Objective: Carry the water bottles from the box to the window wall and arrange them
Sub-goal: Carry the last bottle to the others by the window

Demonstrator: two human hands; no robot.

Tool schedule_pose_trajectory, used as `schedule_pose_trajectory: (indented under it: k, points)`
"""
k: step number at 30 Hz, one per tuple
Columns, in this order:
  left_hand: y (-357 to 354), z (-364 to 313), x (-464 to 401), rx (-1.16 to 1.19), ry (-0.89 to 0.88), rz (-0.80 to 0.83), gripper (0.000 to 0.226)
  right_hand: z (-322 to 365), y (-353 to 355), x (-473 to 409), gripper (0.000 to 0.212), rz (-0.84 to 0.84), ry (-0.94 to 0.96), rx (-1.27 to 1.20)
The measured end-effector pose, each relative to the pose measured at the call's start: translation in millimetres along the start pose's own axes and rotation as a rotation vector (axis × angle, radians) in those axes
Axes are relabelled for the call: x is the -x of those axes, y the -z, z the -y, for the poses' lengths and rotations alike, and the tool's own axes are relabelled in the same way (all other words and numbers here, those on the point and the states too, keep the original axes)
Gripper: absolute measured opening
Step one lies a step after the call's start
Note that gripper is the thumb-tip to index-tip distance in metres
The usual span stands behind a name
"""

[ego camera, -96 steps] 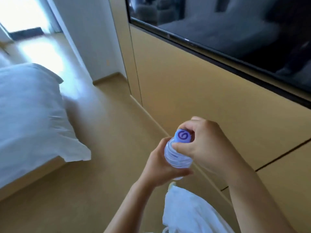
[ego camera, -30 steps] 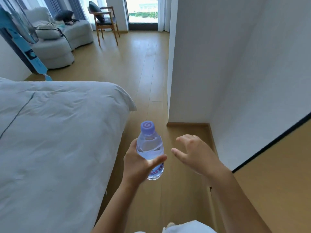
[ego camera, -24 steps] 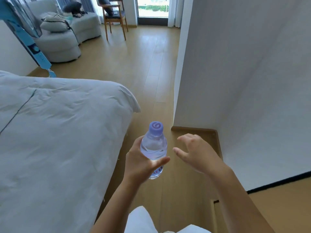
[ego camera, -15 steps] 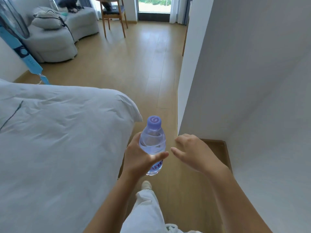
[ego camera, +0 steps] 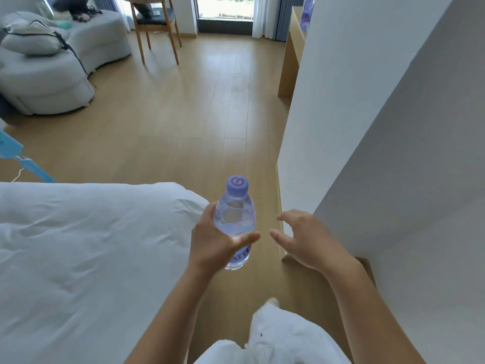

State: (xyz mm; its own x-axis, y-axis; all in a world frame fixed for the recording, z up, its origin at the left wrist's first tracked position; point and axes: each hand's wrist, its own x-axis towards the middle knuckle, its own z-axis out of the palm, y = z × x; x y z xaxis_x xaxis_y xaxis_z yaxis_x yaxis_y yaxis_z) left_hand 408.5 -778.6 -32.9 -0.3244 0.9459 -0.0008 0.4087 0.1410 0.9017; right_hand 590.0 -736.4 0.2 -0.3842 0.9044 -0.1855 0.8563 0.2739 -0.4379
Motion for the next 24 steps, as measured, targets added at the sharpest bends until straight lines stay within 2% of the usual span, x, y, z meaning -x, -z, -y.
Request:
schedule_pose_trajectory:
  k: [12, 21, 24]
  points:
    - [-28, -15, -242, 0.008, 0.055, -0.002, 0.054, -25, 54, -260, 0.046, -0.002, 0.048, -0.013]
    - [-49, -42, -410, 0.129, 0.092, -0.051, 0.073, -52, 110, -418, 0.045, 0.037, 0.045, 0.004]
    - [-58, -41, -462, 0.136, 0.104, -0.017, 0.066, -64, 118, -461, 0.045, 0.062, 0.005, 0.001]
